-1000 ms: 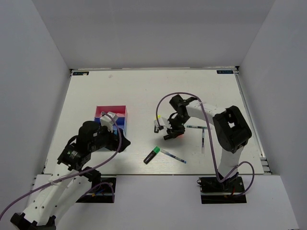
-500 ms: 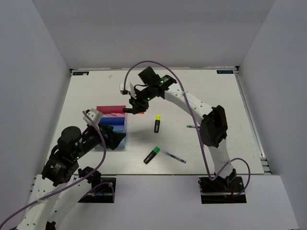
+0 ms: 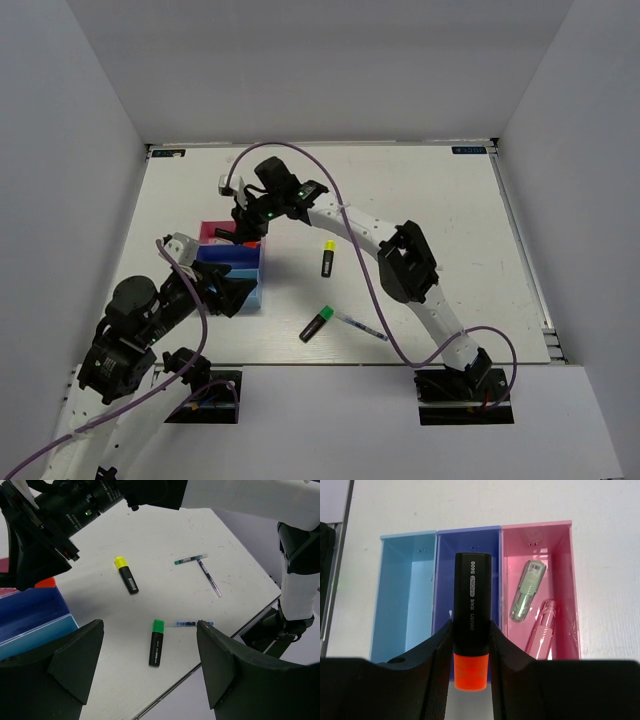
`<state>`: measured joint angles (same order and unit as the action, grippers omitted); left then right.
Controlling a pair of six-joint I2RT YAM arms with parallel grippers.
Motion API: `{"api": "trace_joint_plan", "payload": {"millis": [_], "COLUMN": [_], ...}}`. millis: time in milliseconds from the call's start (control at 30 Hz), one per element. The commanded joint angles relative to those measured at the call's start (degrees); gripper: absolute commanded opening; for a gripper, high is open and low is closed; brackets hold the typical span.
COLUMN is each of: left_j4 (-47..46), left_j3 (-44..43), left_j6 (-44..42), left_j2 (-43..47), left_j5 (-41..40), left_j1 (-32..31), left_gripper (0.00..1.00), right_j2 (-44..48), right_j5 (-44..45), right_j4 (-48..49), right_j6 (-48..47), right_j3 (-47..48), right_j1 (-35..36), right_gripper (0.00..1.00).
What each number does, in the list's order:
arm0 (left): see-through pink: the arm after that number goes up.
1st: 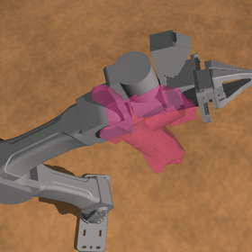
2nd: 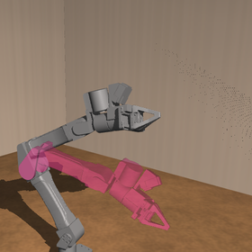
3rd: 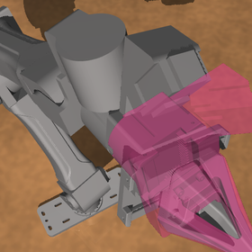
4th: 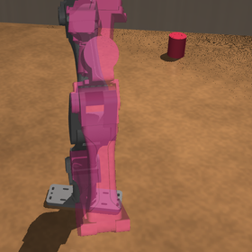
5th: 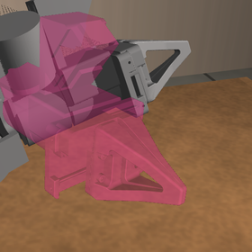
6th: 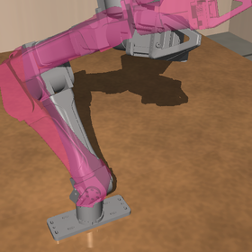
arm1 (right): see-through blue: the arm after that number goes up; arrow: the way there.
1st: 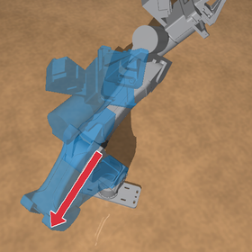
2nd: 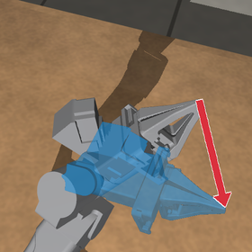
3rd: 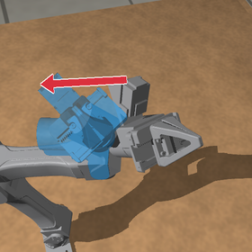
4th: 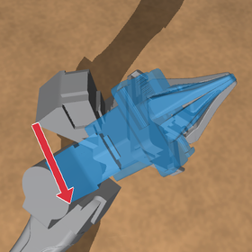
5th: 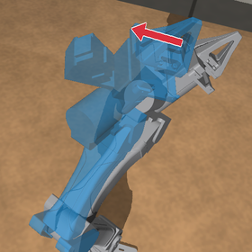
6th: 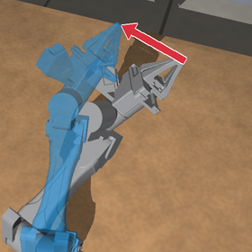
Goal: Sort the stationery into containers
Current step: Place the stationery into the container
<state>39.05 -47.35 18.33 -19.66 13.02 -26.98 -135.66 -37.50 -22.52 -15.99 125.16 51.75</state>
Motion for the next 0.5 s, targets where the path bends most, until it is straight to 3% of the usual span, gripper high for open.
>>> {"api": "trace_joint_plan", "payload": {"millis": [0, 333, 400, 433, 467], "left_j4": [0.68, 0.24, 0.24, 0.67, 1.11], "left_j3": [1.11, 4.37, 4.55, 4.64, 4.73], "left_j6": [1.18, 1.53, 1.62, 1.62, 1.80], "left_j2": [0.15, 0.59, 0.41, 0.41, 0.41], "left_j5": [0.26, 1.05, 1.13, 1.13, 1.31], "left_j1": [-0.09, 0.00, -0.09, -0.09, -0.17], "left_gripper": [0.85, 0.85, 0.85, 0.85, 0.85], "right_j2": [-2.24, -2.07, -2.07, -1.90, -1.98], "right_j5": [0.58, 0.85, 1.19, 1.37, 1.46], "right_j4": [5.82, 3.89, 3.54, 3.45, 3.28], "right_j6": [0.61, 0.08, 0.08, -0.09, -0.18], "right_j3": [2.54, 0.26, 0.08, 0.08, 0.08], "right_j1": [0.90, 1.60, 1.78, 1.87, 2.13], "right_gripper": [0.00, 0.03, 0.20, 0.40, 0.45]}}
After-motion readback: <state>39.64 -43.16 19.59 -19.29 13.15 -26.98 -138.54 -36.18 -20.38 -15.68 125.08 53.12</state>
